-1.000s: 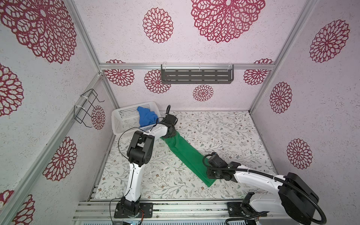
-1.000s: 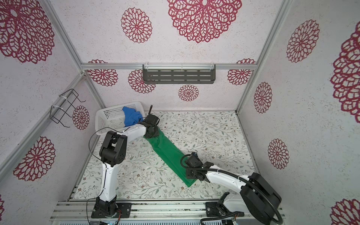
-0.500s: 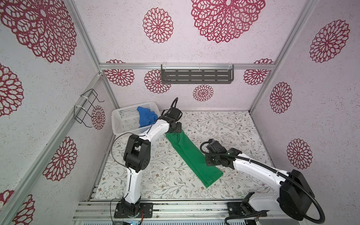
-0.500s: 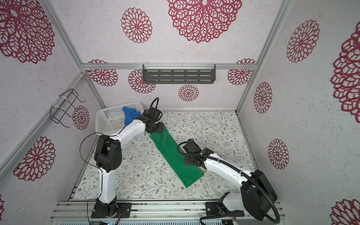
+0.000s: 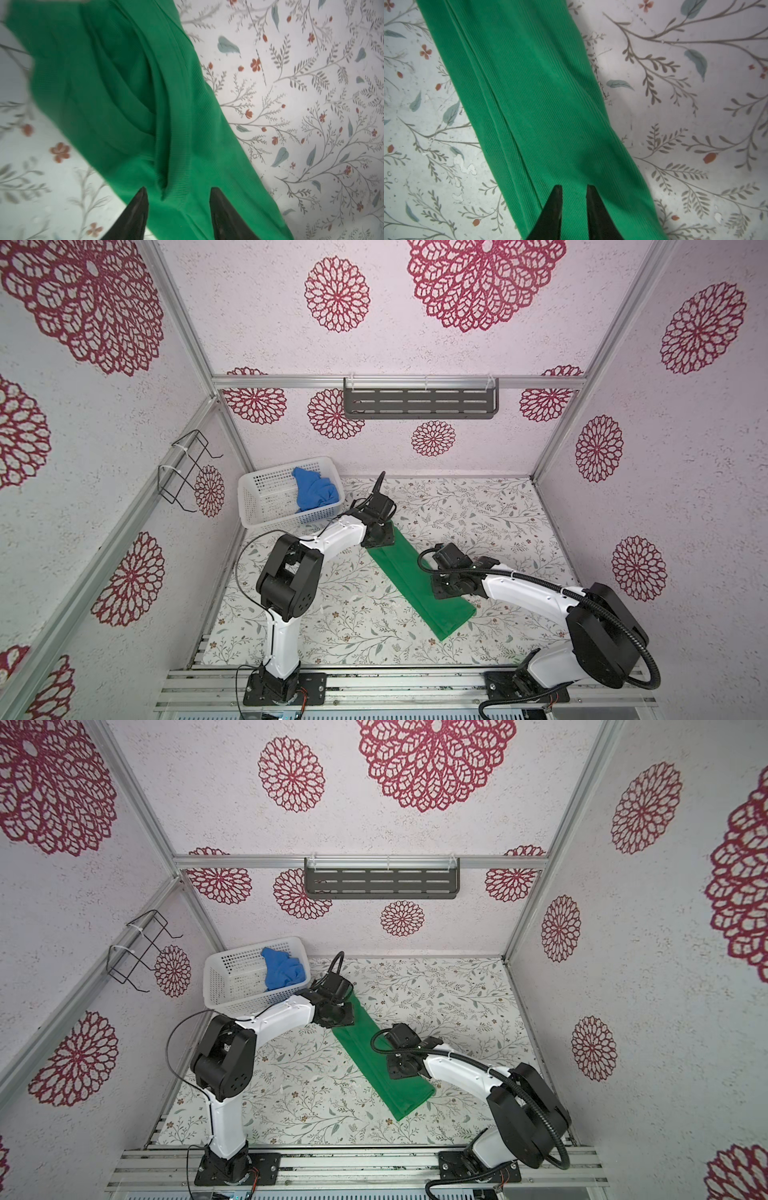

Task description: Fold and stack the tank tops

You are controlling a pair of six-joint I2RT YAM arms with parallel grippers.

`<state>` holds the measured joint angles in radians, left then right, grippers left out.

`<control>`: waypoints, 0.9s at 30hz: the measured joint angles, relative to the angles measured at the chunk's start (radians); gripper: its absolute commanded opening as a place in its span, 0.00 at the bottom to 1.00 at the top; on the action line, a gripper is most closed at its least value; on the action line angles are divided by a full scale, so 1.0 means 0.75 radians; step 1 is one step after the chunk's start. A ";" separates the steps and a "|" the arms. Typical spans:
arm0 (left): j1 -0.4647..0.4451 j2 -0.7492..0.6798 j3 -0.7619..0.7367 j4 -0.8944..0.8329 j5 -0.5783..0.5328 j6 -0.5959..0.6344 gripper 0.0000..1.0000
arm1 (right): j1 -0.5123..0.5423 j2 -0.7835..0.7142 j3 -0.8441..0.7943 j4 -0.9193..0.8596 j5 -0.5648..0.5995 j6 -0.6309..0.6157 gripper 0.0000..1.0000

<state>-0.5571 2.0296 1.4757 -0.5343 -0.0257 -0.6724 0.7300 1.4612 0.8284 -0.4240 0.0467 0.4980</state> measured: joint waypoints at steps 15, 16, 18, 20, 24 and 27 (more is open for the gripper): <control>0.063 0.453 0.546 -0.065 0.155 -0.016 0.49 | 0.139 0.010 -0.203 0.304 -0.039 0.334 0.24; 0.066 0.489 0.606 -0.083 0.173 -0.008 0.49 | 0.183 0.010 -0.210 0.338 -0.034 0.385 0.25; 0.068 0.550 0.714 -0.123 0.206 0.020 0.51 | 0.282 0.014 -0.209 0.389 -0.035 0.471 0.31; 0.068 0.582 0.775 -0.144 0.229 0.052 0.53 | 0.367 0.031 -0.181 0.395 -0.033 0.528 0.38; 0.069 0.567 0.757 -0.149 0.243 0.115 0.60 | 0.430 0.067 -0.082 0.381 -0.027 0.565 0.50; 0.069 0.486 0.657 -0.154 0.240 0.155 0.70 | 0.399 0.050 -0.028 0.340 -0.004 0.551 0.61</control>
<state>-0.5056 2.3943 1.9682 -0.6495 0.1539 -0.5564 1.0294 1.4986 0.8074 -0.1692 0.0437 0.9112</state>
